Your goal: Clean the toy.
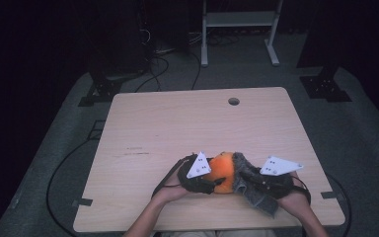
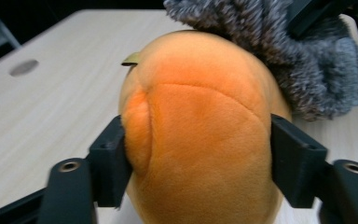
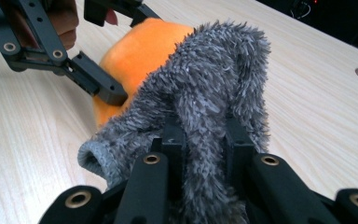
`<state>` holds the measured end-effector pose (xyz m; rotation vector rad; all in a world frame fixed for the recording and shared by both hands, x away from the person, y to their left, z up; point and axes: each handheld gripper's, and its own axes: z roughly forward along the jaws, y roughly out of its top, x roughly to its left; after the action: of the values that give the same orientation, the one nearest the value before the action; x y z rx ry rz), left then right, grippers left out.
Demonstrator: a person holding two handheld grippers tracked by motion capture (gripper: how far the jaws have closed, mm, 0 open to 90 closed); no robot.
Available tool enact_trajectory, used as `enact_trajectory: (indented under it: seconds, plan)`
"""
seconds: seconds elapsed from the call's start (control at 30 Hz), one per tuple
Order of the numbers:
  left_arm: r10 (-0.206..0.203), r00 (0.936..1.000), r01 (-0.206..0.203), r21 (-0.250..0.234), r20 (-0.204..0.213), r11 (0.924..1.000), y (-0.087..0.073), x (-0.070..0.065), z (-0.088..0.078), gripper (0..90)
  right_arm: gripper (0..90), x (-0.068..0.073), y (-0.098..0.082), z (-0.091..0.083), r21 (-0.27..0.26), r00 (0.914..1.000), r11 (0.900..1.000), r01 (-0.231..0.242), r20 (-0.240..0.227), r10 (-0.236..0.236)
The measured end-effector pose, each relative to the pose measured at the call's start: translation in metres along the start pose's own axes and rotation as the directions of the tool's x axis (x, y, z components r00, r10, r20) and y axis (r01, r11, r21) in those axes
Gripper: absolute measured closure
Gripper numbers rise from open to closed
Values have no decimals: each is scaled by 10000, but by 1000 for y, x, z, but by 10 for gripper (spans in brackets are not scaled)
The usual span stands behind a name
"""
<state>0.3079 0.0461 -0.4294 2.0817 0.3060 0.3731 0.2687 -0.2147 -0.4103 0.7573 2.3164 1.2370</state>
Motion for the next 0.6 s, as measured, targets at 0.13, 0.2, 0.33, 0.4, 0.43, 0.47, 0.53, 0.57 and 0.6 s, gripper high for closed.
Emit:
enact_trajectory:
  seconds: [0.13,0.2,0.33,0.4,0.43,0.47,0.53,0.57,0.6]
  plan:
    - [-785,9966,778,278,243,9966,-5,9,-1,217,741,0,-4,9,110,9999,9999,69,-76,-69]
    - [-766,9970,759,416,141,9962,-6,8,0,237,741,-3,-8,10,160,10000,9998,-71,-13,71]
    - [-809,9965,801,376,222,9961,-9,9,-1,237,741,-17,-23,12,764,9971,9943,-739,256,722]
    - [-734,9970,723,402,264,9966,-10,9,-1,237,740,-20,-23,8,788,9948,9922,-968,402,939]
    - [-622,9975,608,416,323,9973,-11,9,-2,237,740,-20,-22,6,644,9946,9929,-996,355,975]
    - [-552,9977,538,373,396,9979,-12,8,-2,238,740,-18,-18,4,389,9947,9942,-1005,264,995]
    - [-410,9981,387,502,453,9980,-11,8,-2,241,740,-16,-10,3,-89,9939,9940,-1088,-161,1087]
    - [-458,9979,434,531,460,9976,-12,8,-2,241,739,-15,-9,6,-22,9947,9948,-1016,-164,1016]
    - [-517,9976,491,555,463,9973,-12,9,-2,241,739,-16,-11,9,73,9951,9951,-983,-137,984]
